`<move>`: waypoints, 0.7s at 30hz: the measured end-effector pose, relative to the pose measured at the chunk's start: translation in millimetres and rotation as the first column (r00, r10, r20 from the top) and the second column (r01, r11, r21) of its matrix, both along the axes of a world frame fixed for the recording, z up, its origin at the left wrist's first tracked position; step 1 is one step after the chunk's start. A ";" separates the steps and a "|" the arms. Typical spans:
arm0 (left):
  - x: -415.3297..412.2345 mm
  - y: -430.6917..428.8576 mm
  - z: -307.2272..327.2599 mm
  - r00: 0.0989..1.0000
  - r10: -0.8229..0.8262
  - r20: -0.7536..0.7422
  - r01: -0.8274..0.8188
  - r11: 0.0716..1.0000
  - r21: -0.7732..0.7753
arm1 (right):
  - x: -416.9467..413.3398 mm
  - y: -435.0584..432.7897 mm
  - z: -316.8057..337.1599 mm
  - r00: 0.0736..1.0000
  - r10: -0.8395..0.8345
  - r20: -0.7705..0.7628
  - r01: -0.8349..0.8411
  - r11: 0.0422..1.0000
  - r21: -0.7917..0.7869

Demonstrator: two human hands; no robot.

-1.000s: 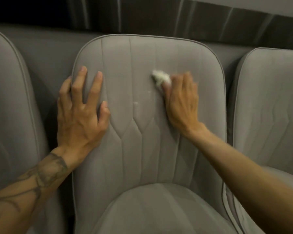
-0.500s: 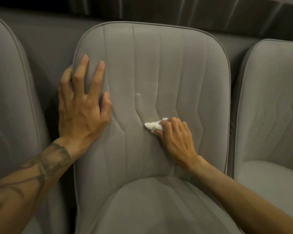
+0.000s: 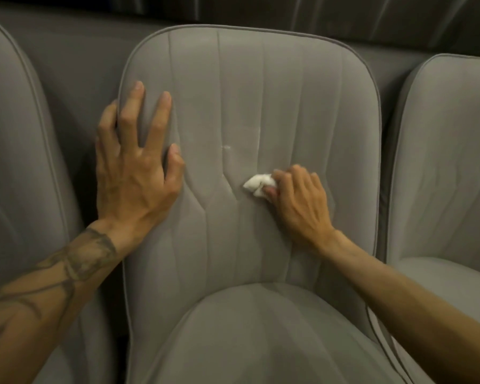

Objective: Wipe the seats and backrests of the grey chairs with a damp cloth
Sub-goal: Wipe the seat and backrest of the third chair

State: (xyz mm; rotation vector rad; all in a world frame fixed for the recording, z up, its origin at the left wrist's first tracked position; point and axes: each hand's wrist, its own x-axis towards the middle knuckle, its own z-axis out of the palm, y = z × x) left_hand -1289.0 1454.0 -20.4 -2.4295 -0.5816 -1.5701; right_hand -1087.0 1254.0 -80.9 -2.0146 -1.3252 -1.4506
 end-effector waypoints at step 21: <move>0.5 1.9 1.0 1.000 0.024 0.011 -0.025 0.999 0.034 | -38.1 -12.6 -105.8 0.990 0.010 -0.139 -0.023 0.995 -0.092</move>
